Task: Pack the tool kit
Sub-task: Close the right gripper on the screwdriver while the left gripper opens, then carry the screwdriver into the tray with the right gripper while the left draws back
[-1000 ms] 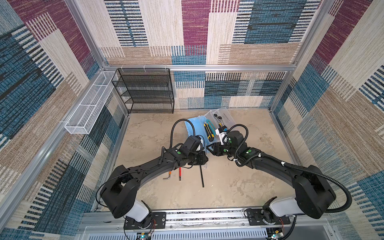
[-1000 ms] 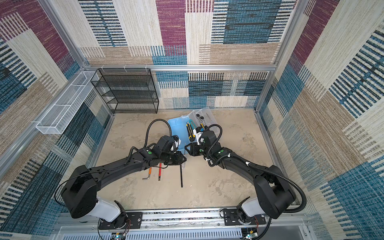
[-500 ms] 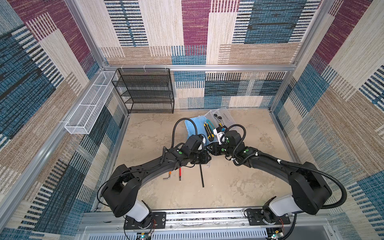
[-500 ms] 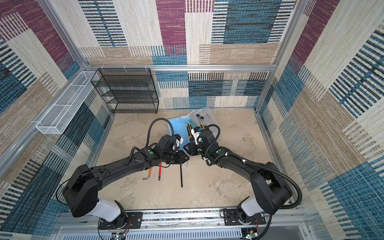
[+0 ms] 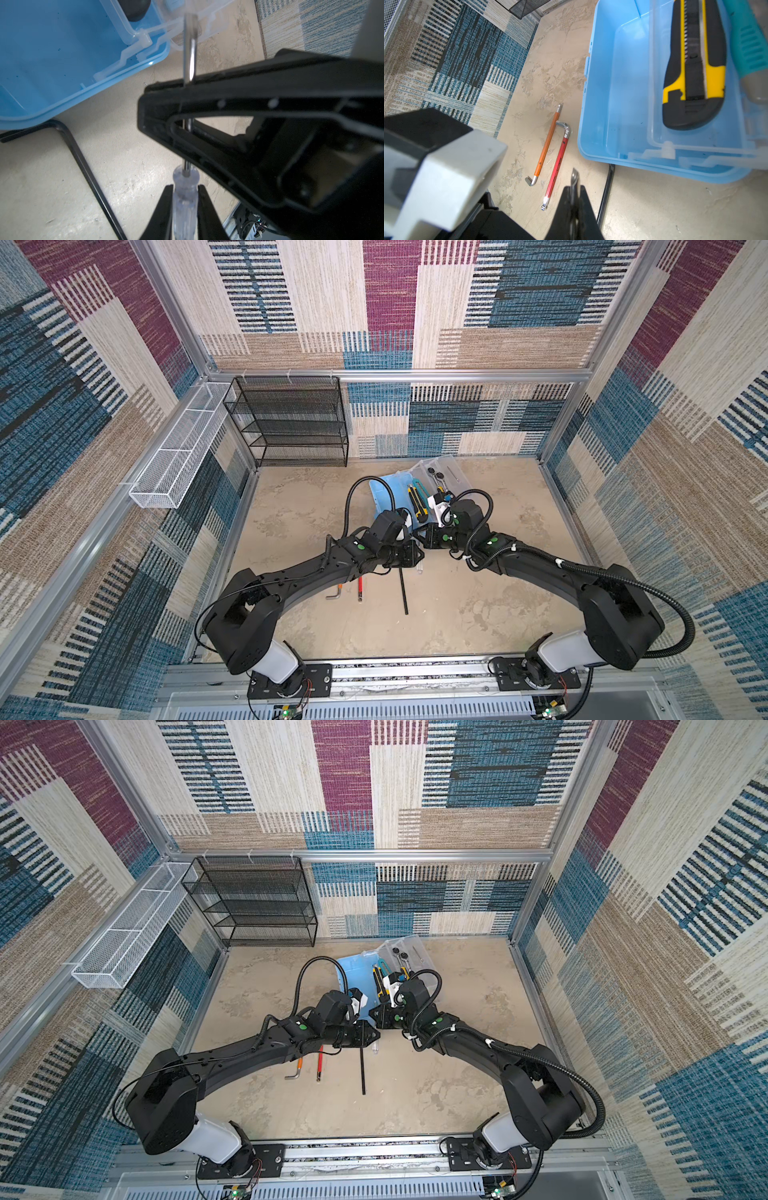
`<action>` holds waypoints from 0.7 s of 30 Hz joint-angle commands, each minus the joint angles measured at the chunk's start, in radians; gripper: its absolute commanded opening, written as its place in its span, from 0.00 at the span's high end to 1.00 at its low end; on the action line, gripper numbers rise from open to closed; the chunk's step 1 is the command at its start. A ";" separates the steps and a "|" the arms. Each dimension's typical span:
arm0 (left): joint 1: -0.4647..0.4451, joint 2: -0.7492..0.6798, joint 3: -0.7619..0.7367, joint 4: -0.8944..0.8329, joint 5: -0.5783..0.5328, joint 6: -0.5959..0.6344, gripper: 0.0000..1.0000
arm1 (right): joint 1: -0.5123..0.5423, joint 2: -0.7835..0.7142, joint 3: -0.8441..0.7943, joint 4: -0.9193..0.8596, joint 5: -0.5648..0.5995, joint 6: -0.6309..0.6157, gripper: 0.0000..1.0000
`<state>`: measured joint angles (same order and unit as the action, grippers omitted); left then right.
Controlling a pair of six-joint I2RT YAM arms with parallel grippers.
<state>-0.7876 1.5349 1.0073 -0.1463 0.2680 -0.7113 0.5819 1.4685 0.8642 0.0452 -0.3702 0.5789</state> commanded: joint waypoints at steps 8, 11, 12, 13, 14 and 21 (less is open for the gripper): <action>0.001 -0.046 -0.042 0.052 -0.041 -0.026 0.77 | -0.022 -0.039 0.019 -0.002 -0.040 0.035 1.00; 0.001 -0.057 -0.048 0.046 -0.052 -0.024 0.65 | -0.035 -0.052 0.023 -0.013 -0.041 0.031 1.00; 0.001 -0.062 -0.052 0.045 -0.054 -0.024 0.62 | -0.042 -0.059 0.027 -0.022 -0.041 0.025 1.00; 0.001 -0.067 -0.056 0.042 -0.060 -0.022 0.59 | -0.051 -0.065 0.032 -0.034 -0.041 0.015 1.00; 0.001 -0.073 -0.060 0.038 -0.068 -0.022 0.55 | -0.062 -0.070 0.038 -0.046 -0.040 0.007 1.00; 0.004 -0.157 -0.113 0.000 -0.181 0.000 0.33 | -0.184 -0.092 0.155 -0.212 -0.016 -0.151 1.00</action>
<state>-0.7872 1.4075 0.9100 -0.1135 0.1635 -0.7223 0.4286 1.3804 0.9741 -0.0937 -0.4080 0.5228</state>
